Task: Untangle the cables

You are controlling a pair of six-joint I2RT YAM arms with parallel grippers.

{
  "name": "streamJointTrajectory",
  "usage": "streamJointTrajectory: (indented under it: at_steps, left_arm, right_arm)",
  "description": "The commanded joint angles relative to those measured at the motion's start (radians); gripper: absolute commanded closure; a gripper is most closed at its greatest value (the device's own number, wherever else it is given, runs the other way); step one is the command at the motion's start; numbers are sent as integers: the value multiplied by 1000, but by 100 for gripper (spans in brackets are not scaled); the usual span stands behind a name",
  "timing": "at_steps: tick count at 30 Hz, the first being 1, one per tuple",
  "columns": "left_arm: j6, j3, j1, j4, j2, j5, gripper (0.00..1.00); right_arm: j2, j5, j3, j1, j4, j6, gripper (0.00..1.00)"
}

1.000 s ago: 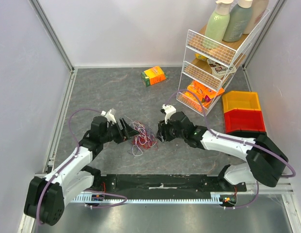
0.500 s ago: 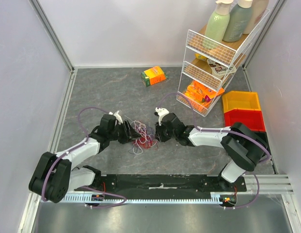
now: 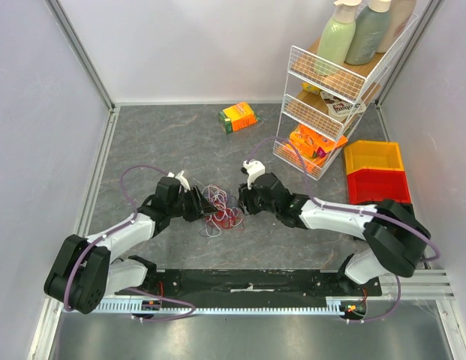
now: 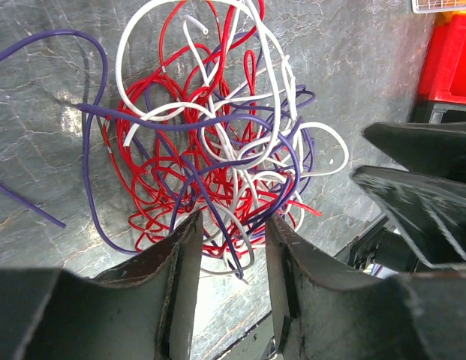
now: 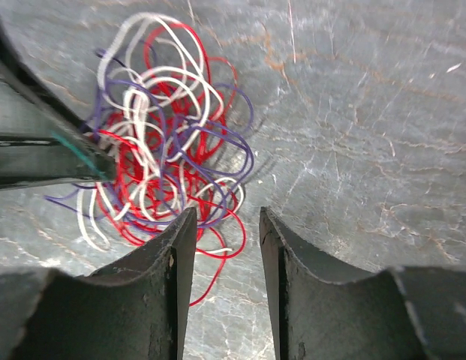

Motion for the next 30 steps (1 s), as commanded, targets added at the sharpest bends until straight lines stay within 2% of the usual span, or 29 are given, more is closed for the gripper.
streamJointTrajectory:
  at_steps: [1,5,11,16,22,25,29,30]
  left_arm:
    - [27,-10,-3,7,-25,-27,56]
    - [26,-19,-3,4,-38,-27,55]
    - [20,-7,-5,1,-55,-29,48]
    - [8,-15,-5,43,-13,-35,42]
    - [-9,-25,-6,84,42,-41,46]
    - [-14,-27,-6,84,47,-64,55]
    - [-28,-33,-6,60,34,-107,63]
    - [-32,-34,-5,53,28,-122,66]
  right_arm:
    - [-96,58,-8,14,-13,-18,54]
    - [-30,1,10,17,36,-9,56]
    - [68,39,51,31,52,-17,66]
    - [113,16,47,49,81,-3,62]
    - [146,42,68,59,84,-9,62]
    - [146,71,85,66,58,-28,73]
    - [76,214,91,75,-32,-54,100]
    - [56,261,96,75,-68,-57,100]
